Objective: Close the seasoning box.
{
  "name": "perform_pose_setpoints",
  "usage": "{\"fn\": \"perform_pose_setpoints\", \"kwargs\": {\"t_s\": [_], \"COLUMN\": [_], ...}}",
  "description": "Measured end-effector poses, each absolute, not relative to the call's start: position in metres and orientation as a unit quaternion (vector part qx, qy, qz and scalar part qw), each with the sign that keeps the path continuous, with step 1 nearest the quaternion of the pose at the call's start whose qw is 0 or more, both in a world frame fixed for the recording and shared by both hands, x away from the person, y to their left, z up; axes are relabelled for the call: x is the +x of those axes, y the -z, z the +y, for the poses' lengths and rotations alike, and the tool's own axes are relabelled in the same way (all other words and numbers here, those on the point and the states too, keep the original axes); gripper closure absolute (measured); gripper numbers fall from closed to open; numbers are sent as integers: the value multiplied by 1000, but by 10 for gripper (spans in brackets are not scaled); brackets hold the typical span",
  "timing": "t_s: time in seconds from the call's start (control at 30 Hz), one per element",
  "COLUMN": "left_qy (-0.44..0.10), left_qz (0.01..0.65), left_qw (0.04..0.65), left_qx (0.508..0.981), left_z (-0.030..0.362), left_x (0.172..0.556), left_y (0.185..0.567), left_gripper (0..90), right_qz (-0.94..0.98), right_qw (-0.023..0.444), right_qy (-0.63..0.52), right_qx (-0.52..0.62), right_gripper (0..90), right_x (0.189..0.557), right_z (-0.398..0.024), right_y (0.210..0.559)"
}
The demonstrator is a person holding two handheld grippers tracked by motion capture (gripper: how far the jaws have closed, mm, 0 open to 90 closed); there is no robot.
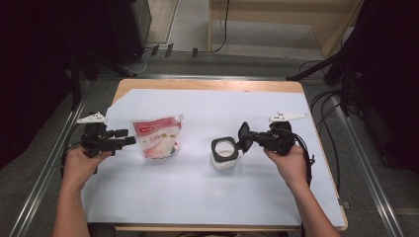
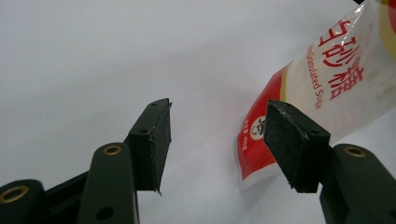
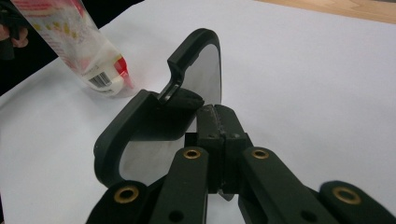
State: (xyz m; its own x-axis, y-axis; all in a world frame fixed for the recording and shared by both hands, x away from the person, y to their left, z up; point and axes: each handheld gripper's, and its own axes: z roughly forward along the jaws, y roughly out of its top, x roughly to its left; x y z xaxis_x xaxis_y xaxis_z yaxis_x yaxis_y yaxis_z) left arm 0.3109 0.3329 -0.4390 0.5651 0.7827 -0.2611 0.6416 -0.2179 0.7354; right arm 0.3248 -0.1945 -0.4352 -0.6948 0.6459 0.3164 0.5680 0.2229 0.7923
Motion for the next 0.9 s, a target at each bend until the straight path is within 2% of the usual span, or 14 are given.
{"fn": "perform_pose_setpoints", "kwargs": {"t_s": [0.9], "left_qy": [-78], "left_qz": [463], "left_qw": [429], "left_qx": [772], "left_z": [336], "left_x": [310], "left_y": [439], "left_gripper": [427], "right_qz": [792], "right_qw": [44], "right_qy": [-481], "right_qx": [373], "right_gripper": [900], "right_x": [318], "right_z": [-176], "right_y": [433]}}
